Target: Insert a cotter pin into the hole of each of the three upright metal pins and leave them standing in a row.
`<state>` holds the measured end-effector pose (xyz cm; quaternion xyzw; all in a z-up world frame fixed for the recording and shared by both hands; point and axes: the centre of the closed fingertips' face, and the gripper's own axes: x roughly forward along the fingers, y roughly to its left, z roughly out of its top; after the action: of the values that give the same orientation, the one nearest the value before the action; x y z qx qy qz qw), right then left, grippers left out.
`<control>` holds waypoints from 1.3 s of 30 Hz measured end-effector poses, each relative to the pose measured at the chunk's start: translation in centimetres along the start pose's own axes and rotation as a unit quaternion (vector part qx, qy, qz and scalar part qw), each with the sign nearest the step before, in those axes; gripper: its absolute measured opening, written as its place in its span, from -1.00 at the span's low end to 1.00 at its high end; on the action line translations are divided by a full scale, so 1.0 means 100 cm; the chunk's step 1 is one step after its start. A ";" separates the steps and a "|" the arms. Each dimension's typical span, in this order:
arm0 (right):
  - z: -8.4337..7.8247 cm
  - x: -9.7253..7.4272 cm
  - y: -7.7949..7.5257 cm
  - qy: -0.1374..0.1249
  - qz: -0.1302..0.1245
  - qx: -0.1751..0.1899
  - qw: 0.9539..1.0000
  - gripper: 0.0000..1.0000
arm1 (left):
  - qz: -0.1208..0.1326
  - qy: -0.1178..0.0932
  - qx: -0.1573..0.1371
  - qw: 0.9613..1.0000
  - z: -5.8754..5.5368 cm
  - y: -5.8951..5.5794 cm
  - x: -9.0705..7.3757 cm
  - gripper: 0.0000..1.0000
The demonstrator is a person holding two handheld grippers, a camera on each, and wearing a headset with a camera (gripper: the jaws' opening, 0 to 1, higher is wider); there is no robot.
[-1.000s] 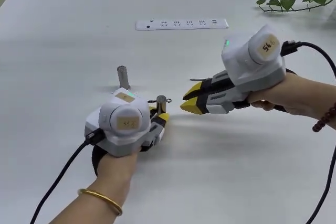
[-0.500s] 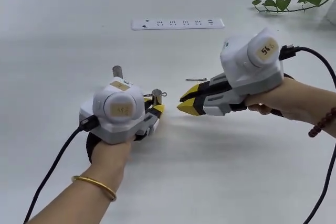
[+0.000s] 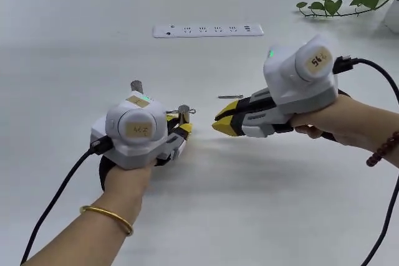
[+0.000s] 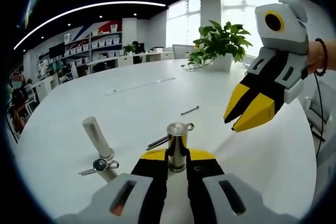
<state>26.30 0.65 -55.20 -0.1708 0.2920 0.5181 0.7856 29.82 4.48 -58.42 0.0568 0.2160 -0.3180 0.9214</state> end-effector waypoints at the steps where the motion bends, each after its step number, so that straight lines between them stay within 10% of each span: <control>1: 0.000 0.000 0.001 0.000 0.000 0.000 1.000 -0.95 | 0.000 0.000 0.000 1.000 0.000 0.000 0.000 -0.81; 39: 0.038 0.004 -0.006 -0.058 -0.025 0.101 0.993 -0.46 | -0.024 0.008 -0.043 0.999 -0.003 -0.020 -0.040 -0.37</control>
<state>28.05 2.81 -52.55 -0.0673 0.2927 0.4753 0.8270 25.72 5.23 -56.86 0.0146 0.2376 -0.3299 0.9135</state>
